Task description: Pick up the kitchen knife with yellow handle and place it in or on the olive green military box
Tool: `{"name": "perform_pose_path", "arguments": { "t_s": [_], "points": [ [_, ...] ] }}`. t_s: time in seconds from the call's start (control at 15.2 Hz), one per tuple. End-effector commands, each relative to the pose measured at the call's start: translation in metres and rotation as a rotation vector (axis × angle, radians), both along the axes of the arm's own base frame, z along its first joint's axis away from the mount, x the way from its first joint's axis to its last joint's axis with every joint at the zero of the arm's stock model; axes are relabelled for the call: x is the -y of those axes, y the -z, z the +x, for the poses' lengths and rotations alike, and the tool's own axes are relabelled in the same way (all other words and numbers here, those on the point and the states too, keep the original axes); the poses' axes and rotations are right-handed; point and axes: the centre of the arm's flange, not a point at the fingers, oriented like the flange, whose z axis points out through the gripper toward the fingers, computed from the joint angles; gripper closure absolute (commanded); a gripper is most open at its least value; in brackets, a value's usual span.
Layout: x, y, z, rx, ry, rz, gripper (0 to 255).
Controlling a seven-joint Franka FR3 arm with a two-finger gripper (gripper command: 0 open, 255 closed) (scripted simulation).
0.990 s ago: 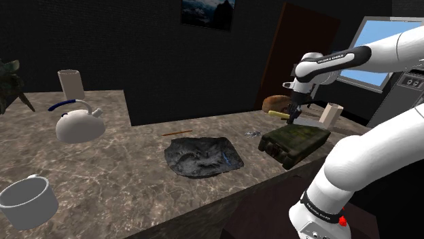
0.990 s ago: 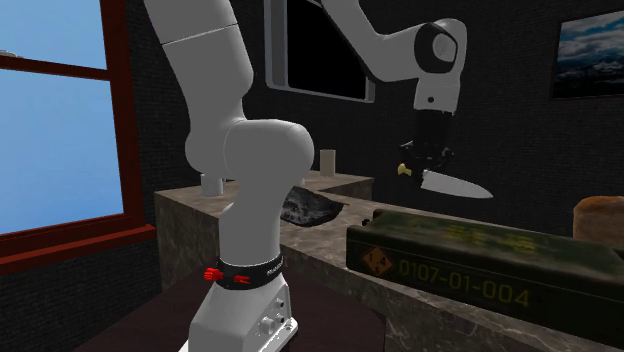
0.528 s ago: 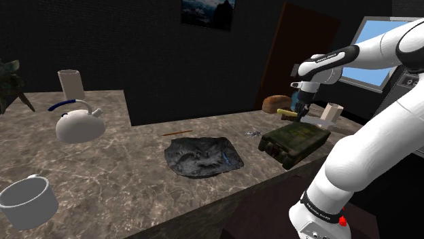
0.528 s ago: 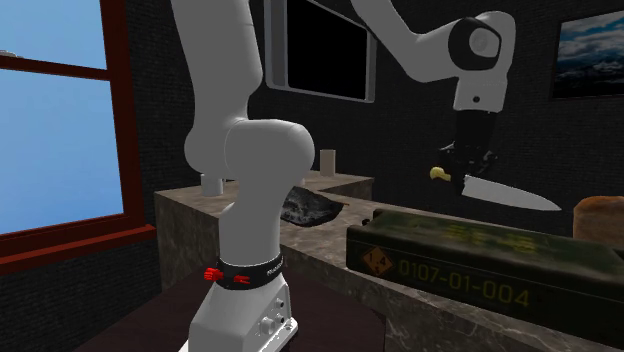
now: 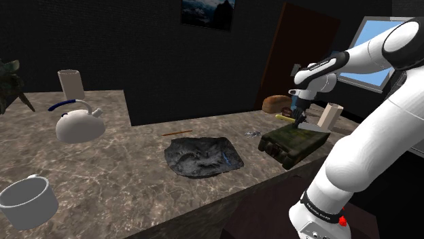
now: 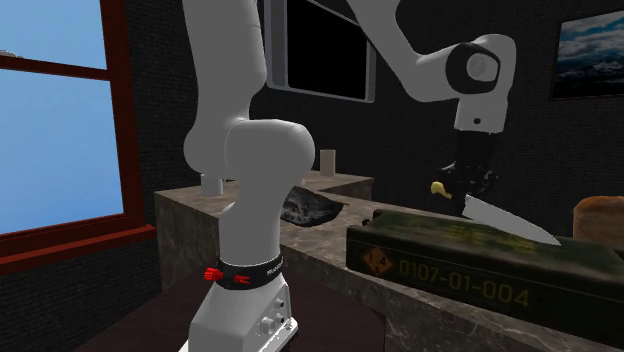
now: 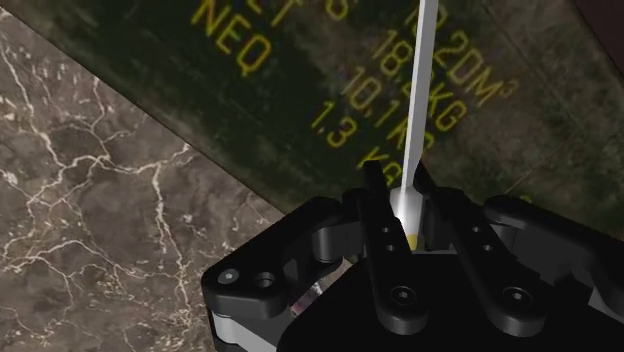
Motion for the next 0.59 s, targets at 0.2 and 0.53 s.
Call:
{"name": "perform_pose_path", "arguments": {
  "t_s": [0.2, 0.53],
  "points": [
    [-0.0007, 0.0191, 0.0, 0.0, 0.0, -0.001, 255],
    [-0.0007, 0.0191, 0.0, 0.0, 0.0, -0.001, 255]
  ]
}}
